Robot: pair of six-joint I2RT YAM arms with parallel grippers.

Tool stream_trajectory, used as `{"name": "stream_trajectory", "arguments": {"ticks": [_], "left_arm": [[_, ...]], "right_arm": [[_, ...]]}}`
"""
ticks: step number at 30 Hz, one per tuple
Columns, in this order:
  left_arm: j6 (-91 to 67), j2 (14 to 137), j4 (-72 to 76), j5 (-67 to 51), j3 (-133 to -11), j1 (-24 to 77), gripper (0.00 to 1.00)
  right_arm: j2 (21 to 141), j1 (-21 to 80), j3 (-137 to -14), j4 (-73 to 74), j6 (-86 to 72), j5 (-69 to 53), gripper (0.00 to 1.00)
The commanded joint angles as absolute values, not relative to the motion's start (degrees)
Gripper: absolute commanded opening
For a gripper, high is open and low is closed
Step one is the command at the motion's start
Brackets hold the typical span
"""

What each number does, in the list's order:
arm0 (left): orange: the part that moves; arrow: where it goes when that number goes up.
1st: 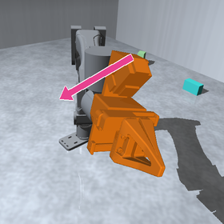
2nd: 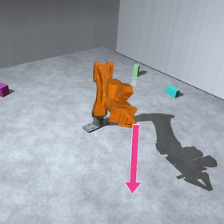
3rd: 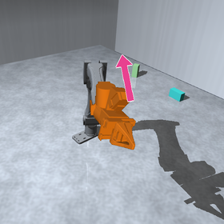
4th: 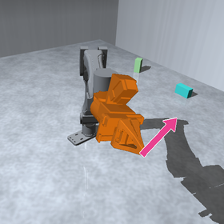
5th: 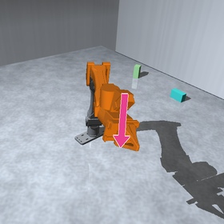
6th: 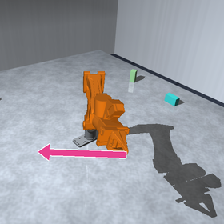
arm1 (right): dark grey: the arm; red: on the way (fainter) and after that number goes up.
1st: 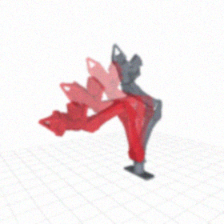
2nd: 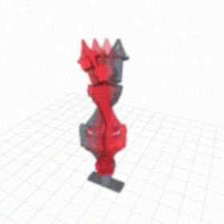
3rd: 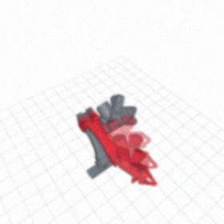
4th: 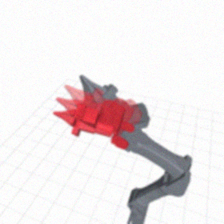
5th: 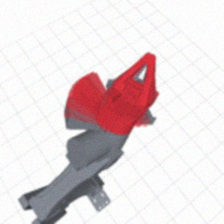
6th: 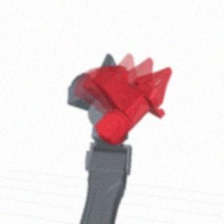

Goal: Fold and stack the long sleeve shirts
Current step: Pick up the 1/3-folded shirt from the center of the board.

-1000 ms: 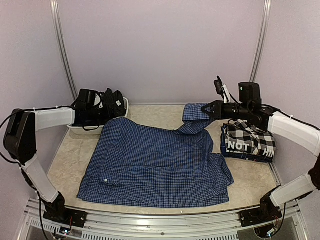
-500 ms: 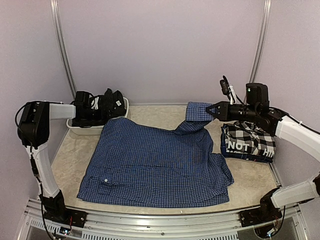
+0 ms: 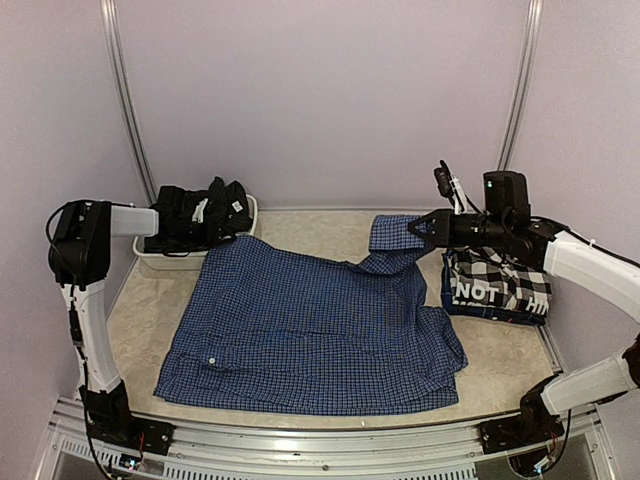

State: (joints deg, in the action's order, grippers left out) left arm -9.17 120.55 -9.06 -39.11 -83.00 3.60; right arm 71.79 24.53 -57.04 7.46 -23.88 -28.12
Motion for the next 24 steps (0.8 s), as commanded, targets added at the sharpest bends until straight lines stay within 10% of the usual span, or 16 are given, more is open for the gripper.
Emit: {"name": "stream_trajectory", "arguments": {"ticks": [1,18,24], "left_arm": [[-9.0,120.9,-8.8,-42.4,-82.6,2.9,0.41],[-10.9,112.2,-5.7,-39.2,-77.1,2.7,0.01],[-12.2,103.2,-0.5,-31.2,-68.8,3.8,0.0]], "right_arm": [[72.8,25.1,-56.4,6.3,-24.3,-28.1,0.0],[70.6,25.1,-57.7,9.1,-23.5,-26.1,0.0],[68.7,25.1,-59.3,12.7,-22.4,-23.7,0.0]]}}
